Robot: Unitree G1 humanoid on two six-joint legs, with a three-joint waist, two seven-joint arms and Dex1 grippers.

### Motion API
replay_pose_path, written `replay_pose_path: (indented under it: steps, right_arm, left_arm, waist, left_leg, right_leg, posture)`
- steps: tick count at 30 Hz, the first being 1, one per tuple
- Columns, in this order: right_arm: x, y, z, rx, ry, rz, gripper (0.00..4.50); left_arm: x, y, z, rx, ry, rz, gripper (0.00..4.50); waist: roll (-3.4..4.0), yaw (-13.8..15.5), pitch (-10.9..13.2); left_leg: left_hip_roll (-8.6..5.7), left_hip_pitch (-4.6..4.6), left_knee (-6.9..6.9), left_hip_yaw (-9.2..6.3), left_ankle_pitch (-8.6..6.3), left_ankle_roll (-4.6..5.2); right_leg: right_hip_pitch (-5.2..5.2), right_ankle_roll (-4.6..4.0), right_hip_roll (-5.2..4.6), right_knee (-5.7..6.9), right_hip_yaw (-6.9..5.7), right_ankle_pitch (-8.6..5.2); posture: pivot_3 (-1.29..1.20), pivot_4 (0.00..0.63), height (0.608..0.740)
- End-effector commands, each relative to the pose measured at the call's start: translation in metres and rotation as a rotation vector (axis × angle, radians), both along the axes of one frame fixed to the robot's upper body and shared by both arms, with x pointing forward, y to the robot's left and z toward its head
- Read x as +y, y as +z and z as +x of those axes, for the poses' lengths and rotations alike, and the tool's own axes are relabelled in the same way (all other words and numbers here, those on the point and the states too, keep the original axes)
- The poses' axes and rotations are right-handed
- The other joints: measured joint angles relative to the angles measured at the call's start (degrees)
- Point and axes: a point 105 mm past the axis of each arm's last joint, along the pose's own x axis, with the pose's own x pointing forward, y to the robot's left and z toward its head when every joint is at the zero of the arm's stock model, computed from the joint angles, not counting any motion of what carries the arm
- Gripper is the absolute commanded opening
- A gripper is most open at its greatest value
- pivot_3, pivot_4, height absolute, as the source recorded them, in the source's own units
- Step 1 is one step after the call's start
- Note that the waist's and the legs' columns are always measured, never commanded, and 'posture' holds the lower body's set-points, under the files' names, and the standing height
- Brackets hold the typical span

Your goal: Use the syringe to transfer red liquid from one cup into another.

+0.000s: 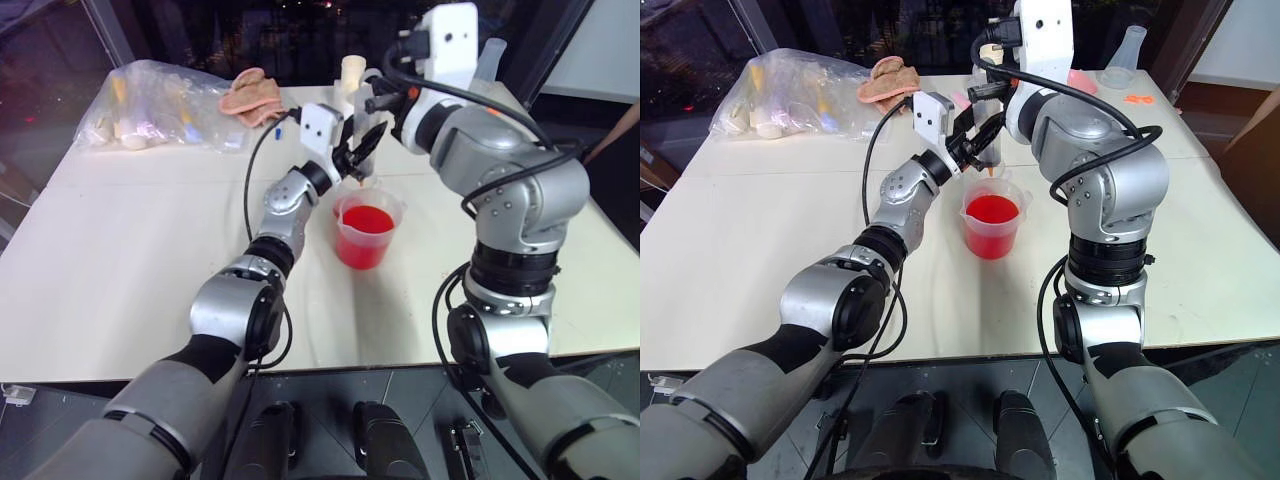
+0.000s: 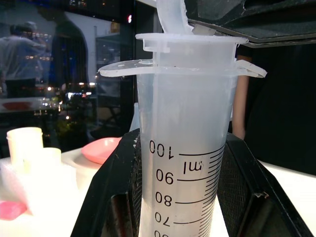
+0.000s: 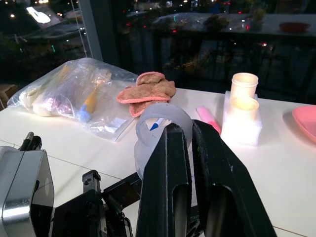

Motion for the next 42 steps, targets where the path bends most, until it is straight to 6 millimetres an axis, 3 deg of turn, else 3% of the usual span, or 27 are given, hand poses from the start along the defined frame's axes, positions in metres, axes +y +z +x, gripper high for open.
replay_pose_path:
  steps: [1, 7, 12, 20, 23, 29, 35, 42]
  right_arm:
    - [0.032, -0.019, -0.009, 0.076, 0.163, -0.037, 0.34]
    - [0.023, 0.002, -0.015, 0.019, 0.143, -0.044, 3.08]
    - [-0.008, 0.019, -0.03, -0.022, 0.09, -0.033, 3.08]
    - [-0.06, 0.026, -0.056, -0.034, -0.022, -0.014, 3.08]
    - [-0.072, 0.018, -0.057, -0.005, -0.071, -0.015, 3.08]
    - [-0.083, -0.001, -0.057, 0.054, -0.114, -0.012, 3.08]
    - [-0.086, -0.016, -0.059, 0.092, -0.118, -0.065, 3.08]
    - [-0.087, -0.03, -0.072, 0.136, -0.018, -0.308, 3.08]
  left_arm:
    - [0.014, 0.061, 0.0, -0.138, 0.063, -0.107, 1.5]
    - [0.016, 0.059, 0.002, -0.13, 0.075, -0.105, 1.5]
    - [0.02, 0.064, 0.003, -0.13, 0.089, -0.123, 1.5]
    - [0.028, 0.082, 0.011, -0.025, 0.067, -0.242, 1.5]
    - [0.032, 0.085, 0.023, 0.131, 0.058, -0.253, 1.5]
    - [0.058, 0.079, 0.041, 0.508, 0.13, -0.13, 1.5]
    - [0.077, 0.061, 0.038, 0.663, 0.252, 0.167, 1.5]
    - [0.106, 0.0, 0.023, 1.039, 0.375, 0.347, 1.5]
  waist:
    - [0.0, -0.02, 0.0]
    - [0.01, -0.05, 0.0]
    - [0.0, 0.33, 0.0]
    - [0.01, -0.07, 0.0]
    - [0.01, -0.11, 0.0]
    - [0.01, -0.3, 0.0]
    - [0.0, -0.05, 0.0]
    - [-0.01, -0.07, 0.02]
  left_leg:
    - [0.0, 0.0, 0.0, 0.0, 0.0, 0.0]
    - [0.01, 0.0, -0.01, 0.01, 0.0, -0.01]
    - [-0.08, -0.17, 0.11, 0.0, 0.0, -0.01]
    - [-0.04, -0.47, 0.14, -0.05, 0.01, 0.0]
    - [-0.03, -0.46, 0.17, -0.04, 0.01, 0.0]
    - [-0.04, -0.44, 0.18, -0.01, 0.01, 0.01]
    - [-0.1, -0.44, 0.22, -0.02, 0.02, 0.01]
    - [-0.09, -0.45, 0.22, -0.01, 0.02, 0.0]
  right_leg:
    - [0.0, 0.0, 0.0, 0.0, 0.0, 0.0]
    - [-0.13, 0.0, -0.01, 0.21, 0.0, 0.0]
    - [-0.16, 0.0, -0.09, 0.12, -0.06, 0.0]
    - [-0.41, 0.05, -0.07, 0.08, -0.1, 0.03]
    - [-0.41, 0.05, -0.06, 0.13, -0.1, 0.03]
    - [-0.46, 0.06, -0.05, 0.29, -0.09, 0.03]
    - [-0.53, 0.07, -0.08, 0.72, -0.1, 0.02]
    - [-0.57, 0.08, -0.09, 0.71, -0.1, 0.01]
  posture:
    - [0.0, 0.15, 0.74]
    - [0.0, 0.15, 0.74]
    - [0.0, 0.15, 0.74]
    - [0.0, 0.15, 0.74]
    - [0.0, 0.15, 0.74]
    - [0.0, 0.15, 0.74]
    - [0.0, 0.15, 0.74]
    - [0.0, 0.15, 0.74]
